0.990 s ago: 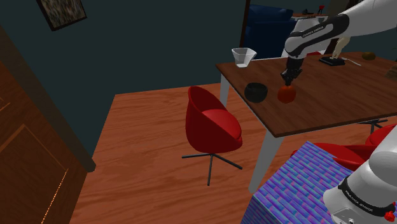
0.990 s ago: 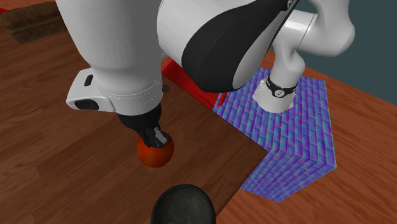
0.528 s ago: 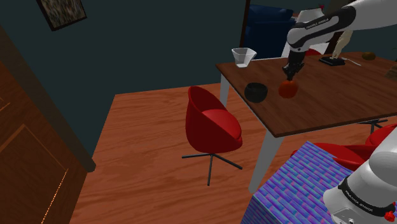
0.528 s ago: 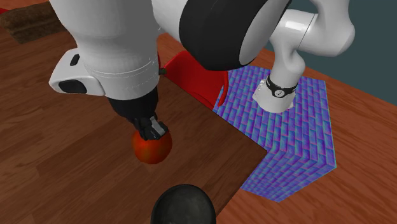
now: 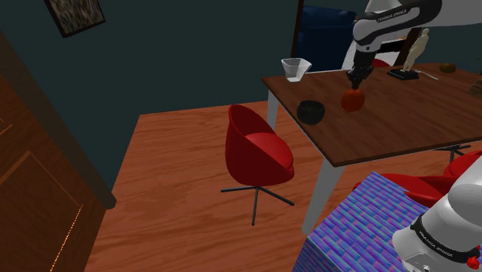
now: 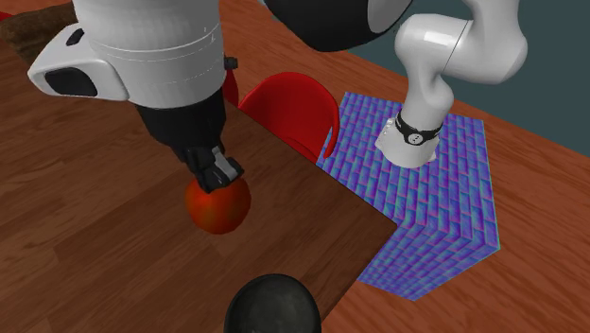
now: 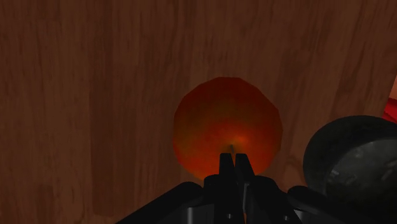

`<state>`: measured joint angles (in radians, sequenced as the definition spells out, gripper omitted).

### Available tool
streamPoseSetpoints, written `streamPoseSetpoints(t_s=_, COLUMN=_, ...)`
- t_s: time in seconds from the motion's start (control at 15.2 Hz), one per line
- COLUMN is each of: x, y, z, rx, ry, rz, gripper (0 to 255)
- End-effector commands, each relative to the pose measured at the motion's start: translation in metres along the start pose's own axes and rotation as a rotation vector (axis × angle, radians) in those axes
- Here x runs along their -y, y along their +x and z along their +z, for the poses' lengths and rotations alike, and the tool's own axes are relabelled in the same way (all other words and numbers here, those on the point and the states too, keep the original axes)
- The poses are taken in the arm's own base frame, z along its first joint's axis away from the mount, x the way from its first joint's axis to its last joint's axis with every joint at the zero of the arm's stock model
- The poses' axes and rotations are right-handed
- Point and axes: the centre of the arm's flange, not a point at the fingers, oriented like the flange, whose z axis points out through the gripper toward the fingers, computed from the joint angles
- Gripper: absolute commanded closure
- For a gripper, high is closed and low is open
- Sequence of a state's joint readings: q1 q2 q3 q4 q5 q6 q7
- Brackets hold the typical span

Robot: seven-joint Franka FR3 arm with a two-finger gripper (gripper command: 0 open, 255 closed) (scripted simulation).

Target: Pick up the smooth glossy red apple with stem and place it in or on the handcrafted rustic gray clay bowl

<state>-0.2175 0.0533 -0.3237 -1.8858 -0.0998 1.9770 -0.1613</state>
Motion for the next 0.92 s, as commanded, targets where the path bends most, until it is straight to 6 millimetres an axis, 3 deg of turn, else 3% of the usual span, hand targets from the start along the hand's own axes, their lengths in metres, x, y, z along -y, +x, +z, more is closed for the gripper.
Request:
streamPoseSetpoints(t_s=0.0, x=0.000, y=0.000, z=-0.010, rx=0.000, ry=0.000, rz=0.000, gripper=255)
streamPoseSetpoints(t_s=0.86, x=-0.008, y=0.001, z=-0.078, rx=0.000, ry=0.000, rz=0.000, gripper=255)
